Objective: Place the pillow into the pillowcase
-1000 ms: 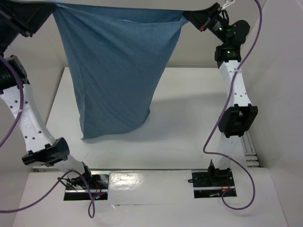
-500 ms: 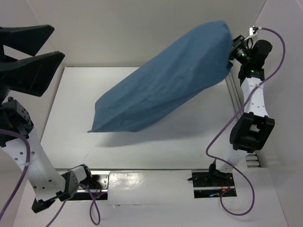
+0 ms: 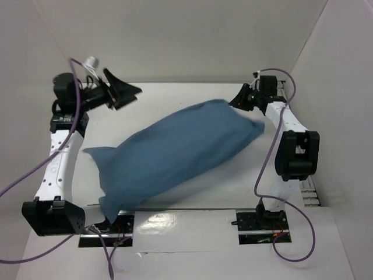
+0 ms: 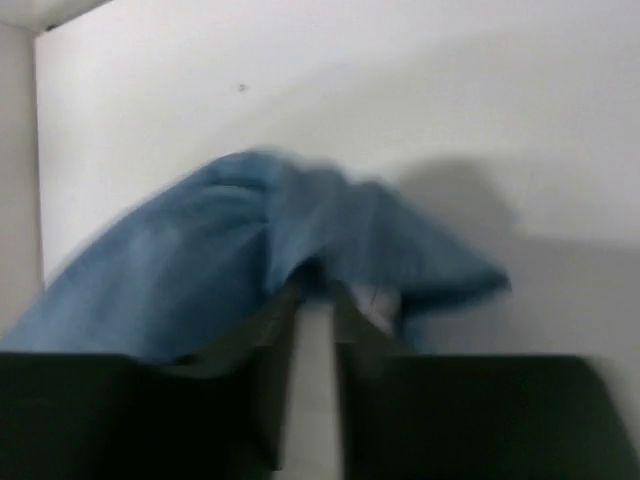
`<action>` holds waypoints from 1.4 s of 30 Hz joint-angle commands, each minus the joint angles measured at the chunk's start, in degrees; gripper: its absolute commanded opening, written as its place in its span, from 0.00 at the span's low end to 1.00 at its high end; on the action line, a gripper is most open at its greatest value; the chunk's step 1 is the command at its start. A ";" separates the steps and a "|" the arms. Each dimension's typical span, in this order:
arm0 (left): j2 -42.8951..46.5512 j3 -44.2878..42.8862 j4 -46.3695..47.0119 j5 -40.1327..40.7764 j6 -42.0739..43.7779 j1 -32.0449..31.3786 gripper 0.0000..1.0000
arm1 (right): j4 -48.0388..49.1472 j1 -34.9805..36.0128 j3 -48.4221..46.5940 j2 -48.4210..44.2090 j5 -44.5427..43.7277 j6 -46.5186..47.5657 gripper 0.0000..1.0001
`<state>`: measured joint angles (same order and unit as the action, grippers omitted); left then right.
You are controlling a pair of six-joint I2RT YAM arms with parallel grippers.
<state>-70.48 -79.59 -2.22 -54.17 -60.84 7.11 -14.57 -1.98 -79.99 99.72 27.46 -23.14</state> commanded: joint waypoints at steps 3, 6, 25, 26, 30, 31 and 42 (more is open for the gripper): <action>3.15 4.97 -20.35 1.26 16.79 -8.23 0.93 | -9.23 0.22 -8.39 7.57 -6.19 0.72 0.56; 2.27 4.18 -30.00 8.36 22.51 -14.99 0.92 | -14.25 0.75 -13.25 6.90 -6.90 0.72 0.74; 11.15 24.55 -42.81 42.58 18.66 -29.08 1.00 | -23.58 9.10 11.78 -27.99 -25.61 1.78 1.00; 10.46 26.14 -40.52 40.05 18.65 -29.09 0.95 | -24.97 9.62 12.57 -29.48 -26.14 1.78 1.00; 5.10 28.00 -31.89 37.82 18.65 -29.61 0.19 | -27.18 10.23 16.16 -31.60 -22.83 1.78 1.00; 1.95 26.09 -30.67 37.82 18.65 -29.61 0.04 | -26.40 10.94 17.74 -32.22 -21.33 0.82 1.00; -19.68 -1.50 -22.92 44.23 23.65 -26.37 0.00 | -2.94 13.93 17.96 -15.63 -24.73 -2.44 0.81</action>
<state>-85.95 -72.97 -34.22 -10.94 -39.18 -20.05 -26.79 10.96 -56.62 77.43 4.27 -24.91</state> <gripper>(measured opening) 0.030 0.784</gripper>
